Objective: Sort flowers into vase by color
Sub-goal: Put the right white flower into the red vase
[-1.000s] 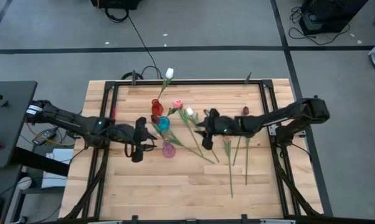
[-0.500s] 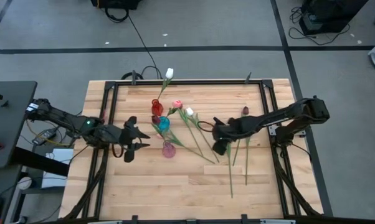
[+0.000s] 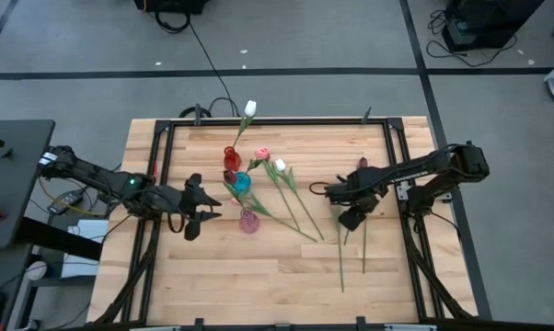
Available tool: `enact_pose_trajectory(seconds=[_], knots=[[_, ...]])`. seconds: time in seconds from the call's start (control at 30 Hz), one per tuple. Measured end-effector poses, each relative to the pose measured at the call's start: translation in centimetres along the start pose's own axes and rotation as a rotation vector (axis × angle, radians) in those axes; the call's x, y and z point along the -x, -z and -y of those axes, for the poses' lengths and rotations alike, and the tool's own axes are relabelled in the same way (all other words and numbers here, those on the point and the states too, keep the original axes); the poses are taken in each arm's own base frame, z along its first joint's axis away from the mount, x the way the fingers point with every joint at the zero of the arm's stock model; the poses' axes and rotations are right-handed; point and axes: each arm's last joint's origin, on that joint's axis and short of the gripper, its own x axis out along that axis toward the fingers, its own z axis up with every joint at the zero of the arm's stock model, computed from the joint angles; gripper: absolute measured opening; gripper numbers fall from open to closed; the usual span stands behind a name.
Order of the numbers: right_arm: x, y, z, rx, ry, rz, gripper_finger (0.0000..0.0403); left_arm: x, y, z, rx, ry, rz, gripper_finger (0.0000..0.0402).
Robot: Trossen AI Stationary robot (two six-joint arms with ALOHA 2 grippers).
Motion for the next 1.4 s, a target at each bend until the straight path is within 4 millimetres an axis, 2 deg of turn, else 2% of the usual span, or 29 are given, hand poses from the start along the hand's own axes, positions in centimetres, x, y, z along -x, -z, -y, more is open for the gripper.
enact_pose_trajectory(seconds=[0.17, 0.47, 0.93, 1.2, 1.4], knots=[[-1.3, 0.5, 0.7, -0.046, 0.012, -0.063, 0.0132, 0.0, 0.0, 0.0, 0.003, 0.002, 0.0, 0.0156], [-3.0, 0.5, 1.2, -0.088, 0.0, -0.041, 0.013, 0.0, 0.0, 0.0, 0.003, 0.002, 0.0, 0.0156], [-2.3, 0.6, 1.0, -0.069, -0.003, -0.069, 0.013, 0.0, 0.0, 0.0, 0.01, 0.002, 0.0, 0.0156], [-1.4, 0.8, 1.1, -0.053, -0.023, -0.014, 0.013, 0.0, 0.0, 0.0, 0.014, 0.001, -0.003, 0.0156], [-1.1, 0.8, 1.2, -0.108, -0.018, 0.036, 0.0129, 0.0, 0.3, -0.1, 0.028, -0.012, -0.035, 0.0156]])
